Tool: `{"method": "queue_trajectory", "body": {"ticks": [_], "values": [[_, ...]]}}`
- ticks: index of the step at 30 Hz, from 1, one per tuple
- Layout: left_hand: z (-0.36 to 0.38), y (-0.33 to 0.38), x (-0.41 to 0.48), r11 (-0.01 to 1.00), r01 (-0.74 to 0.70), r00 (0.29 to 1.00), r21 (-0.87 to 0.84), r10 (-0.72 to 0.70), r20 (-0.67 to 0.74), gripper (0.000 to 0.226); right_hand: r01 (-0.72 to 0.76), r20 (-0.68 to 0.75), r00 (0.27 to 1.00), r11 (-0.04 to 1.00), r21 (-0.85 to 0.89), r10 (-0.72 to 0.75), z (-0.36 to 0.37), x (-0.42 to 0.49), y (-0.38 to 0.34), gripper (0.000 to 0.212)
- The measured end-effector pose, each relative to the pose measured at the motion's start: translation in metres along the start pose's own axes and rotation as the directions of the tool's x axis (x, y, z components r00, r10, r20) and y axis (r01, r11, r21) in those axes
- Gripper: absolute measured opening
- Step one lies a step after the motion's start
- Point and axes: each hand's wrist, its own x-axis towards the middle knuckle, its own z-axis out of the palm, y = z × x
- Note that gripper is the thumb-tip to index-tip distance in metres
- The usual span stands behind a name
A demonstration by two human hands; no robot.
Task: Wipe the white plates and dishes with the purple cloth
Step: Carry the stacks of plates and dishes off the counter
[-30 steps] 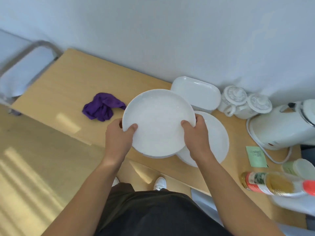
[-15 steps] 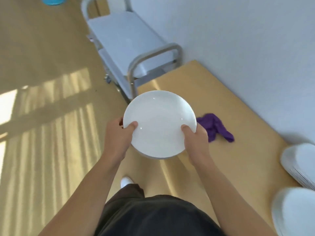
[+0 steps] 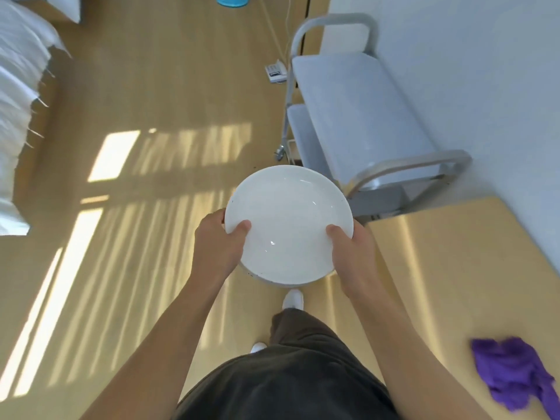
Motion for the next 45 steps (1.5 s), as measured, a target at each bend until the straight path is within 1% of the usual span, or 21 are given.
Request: {"method": "queue_trajectory", "body": {"ticks": [7,10,12,16,20,23,27,31,34,37,39,42,45], "values": [[0.001,0.03,0.128,0.99,-0.004,1.0,0.139,0.005,-0.008,0.011,0.08,0.106,0.992,0.986,-0.149,-0.064,0.066,0.12,-0.048,0.022],[0.005,0.052,0.183,0.987,0.027,0.999,0.158,-0.024,-0.022,0.011,0.103,0.125,0.989,0.97,-0.219,-0.077,0.088,0.174,-0.078,0.027],[0.007,0.068,0.218,0.989,0.028,0.999,0.147,-0.025,-0.023,0.011,0.122,0.15,0.985,0.966,-0.228,-0.089,0.1,0.205,-0.103,0.03],[0.015,0.094,0.284,0.987,0.011,1.0,0.159,-0.007,-0.029,0.009,0.13,0.15,0.984,0.968,-0.217,-0.098,0.123,0.261,-0.138,0.03],[0.024,0.116,0.364,0.979,-0.016,1.0,0.201,0.013,0.019,0.01,0.12,0.103,0.99,0.964,-0.239,-0.097,0.151,0.319,-0.161,0.023],[0.035,0.13,0.43,0.968,-0.054,0.996,0.245,0.035,0.08,0.012,0.087,0.032,0.996,0.964,-0.253,-0.081,0.175,0.366,-0.177,0.025],[0.053,0.155,0.519,0.943,-0.156,0.976,0.294,0.102,0.191,0.011,0.0,-0.093,0.996,0.984,-0.178,-0.017,0.203,0.424,-0.2,0.025],[0.08,0.195,0.594,0.909,-0.282,0.921,0.305,0.169,0.35,0.013,-0.094,-0.239,0.968,0.992,-0.08,0.072,0.216,0.46,-0.217,0.023],[0.118,0.223,0.631,0.872,-0.364,0.861,0.328,0.18,0.476,0.015,-0.151,-0.365,0.921,0.989,-0.002,0.14,0.209,0.481,-0.222,0.017],[0.161,0.246,0.657,0.847,-0.433,0.788,0.309,0.189,0.586,0.009,-0.18,-0.467,0.865,0.982,0.05,0.183,0.195,0.509,-0.224,0.015],[0.194,0.258,0.672,0.853,-0.444,0.741,0.273,0.178,0.647,0.007,-0.183,-0.51,0.839,0.981,0.06,0.188,0.183,0.528,-0.225,0.015],[0.239,0.276,0.693,0.872,-0.435,0.687,0.223,0.162,0.708,0.012,-0.203,-0.545,0.812,0.977,0.072,0.209,0.163,0.558,-0.227,0.016],[0.279,0.292,0.709,0.874,-0.453,0.629,0.177,0.173,0.758,0.017,-0.224,-0.558,0.796,0.971,0.088,0.235,0.143,0.588,-0.23,0.025]]}}
